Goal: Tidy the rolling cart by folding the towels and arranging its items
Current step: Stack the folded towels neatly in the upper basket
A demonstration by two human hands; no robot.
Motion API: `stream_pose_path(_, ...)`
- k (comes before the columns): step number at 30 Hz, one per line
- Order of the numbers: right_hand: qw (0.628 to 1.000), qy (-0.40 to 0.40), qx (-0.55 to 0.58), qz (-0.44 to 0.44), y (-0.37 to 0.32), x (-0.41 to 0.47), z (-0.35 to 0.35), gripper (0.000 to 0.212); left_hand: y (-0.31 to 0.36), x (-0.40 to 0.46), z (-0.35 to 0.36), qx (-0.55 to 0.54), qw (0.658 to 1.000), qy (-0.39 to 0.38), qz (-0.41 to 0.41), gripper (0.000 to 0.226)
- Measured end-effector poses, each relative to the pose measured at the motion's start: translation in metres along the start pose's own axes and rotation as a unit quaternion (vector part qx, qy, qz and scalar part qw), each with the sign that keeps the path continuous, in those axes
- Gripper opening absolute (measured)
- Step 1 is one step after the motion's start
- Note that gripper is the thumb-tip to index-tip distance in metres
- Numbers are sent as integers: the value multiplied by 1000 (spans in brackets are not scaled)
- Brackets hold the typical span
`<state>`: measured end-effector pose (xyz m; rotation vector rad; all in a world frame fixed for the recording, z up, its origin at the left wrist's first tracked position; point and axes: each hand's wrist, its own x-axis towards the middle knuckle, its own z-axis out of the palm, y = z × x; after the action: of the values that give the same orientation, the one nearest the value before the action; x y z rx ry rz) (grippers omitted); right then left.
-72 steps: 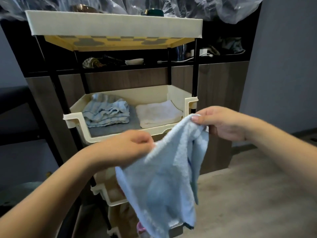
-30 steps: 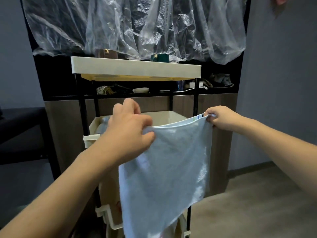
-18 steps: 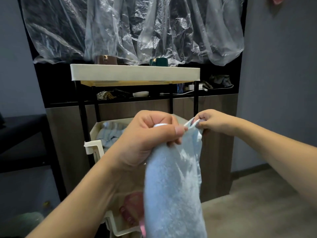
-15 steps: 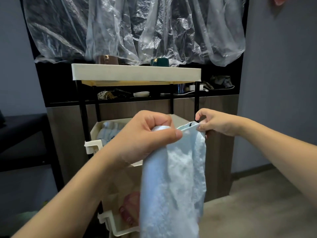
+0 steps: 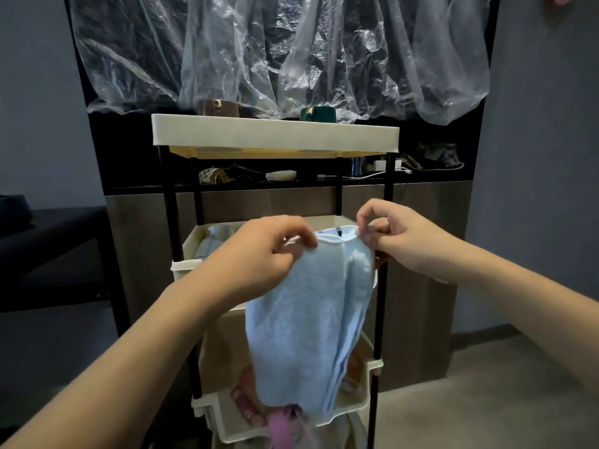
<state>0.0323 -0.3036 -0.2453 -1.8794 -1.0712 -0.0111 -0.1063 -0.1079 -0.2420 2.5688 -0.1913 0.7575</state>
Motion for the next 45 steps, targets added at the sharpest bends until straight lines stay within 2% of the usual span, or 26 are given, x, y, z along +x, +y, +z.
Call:
stream_pose_path(5, 995, 59, -70, -38, 2, -2, 7, 40, 2, 8, 3, -61, 998, 16, 24, 18)
stream_pose_path(10, 996, 83, -20, -16, 1, -4, 3, 44, 3, 16, 7, -107, 992, 59, 37, 18)
stream_pose_path(12, 998, 61, 16, -5, -3, -7, 1, 41, 1, 18, 8, -121, 990, 67, 29, 18)
stream_pose_path(14, 999, 15, 43, 4, -7, -10, -2, 26, 2, 20, 12, -122, 989, 75, 23, 19)
stream_pose_path(17, 999, -20, -47, -14, -7, -13, -2, 19, 5, 22, 17, -124, 988, 83, 28, 18)
stream_pose_path(20, 998, -39, -51, -21, -5, -10, -1, 40, 5, 25, 18, -127, 987, 93, 26, 17)
stream_pose_path(24, 995, 13, -64, -82, -3, -5, 2, 16, 8, 26, 19, -114, 987, 116, -7, 16)
stream_pose_path(26, 993, 44, -56, -90, -2, -3, 1, 12, 10, 26, 19, -106, 989, 104, -17, 16)
stream_pose_path(28, 995, 78, -5, -67, 1, 0, -2, 16, 12, 24, 16, -27, 998, 36, -42, 17)
stream_pose_path(29, 995, 87, 19, -53, 3, 2, -4, 17, 12, 22, 15, 73, 996, -2, -49, 18)
stream_pose_path(30, 995, 88, 30, -43, 7, 4, -6, 18, 11, 21, 15, 190, 981, -12, -30, 17)
stream_pose_path(31, 995, 87, 24, -39, 10, 7, -8, 18, 9, 19, 16, 291, 956, 13, 18, 15)
stream_pose_path(33, 994, 94, -2, -49, 14, 11, -12, 19, 6, 18, 21, 407, 902, 67, 127, 11)
stream_pose_path(35, 990, 112, -25, -81, 12, 15, -17, 18, 8, 20, 20, 454, 867, 94, 180, 15)
stream_pose_path(38, 984, 113, -33, -136, 8, 19, -26, 14, 16, 24, 2, 472, 847, 145, 197, 26)
stream_pose_path(39, 984, 102, -34, -142, 7, 20, -27, 19, 16, 25, -3, 481, 840, 157, 196, 26)
stream_pose_path(41, 981, 89, -89, -151, 1, 23, -31, 34, 24, 27, -11, 503, 831, 162, 175, 28)
stream_pose_path(43, 975, 73, -143, -151, -10, 30, -34, 25, 33, 31, -16, 558, 806, 132, 147, 38)
stream_pose_path(45, 982, 24, -134, -127, -24, 35, -40, 11, 39, 34, -19, 559, 822, 91, 67, 31)
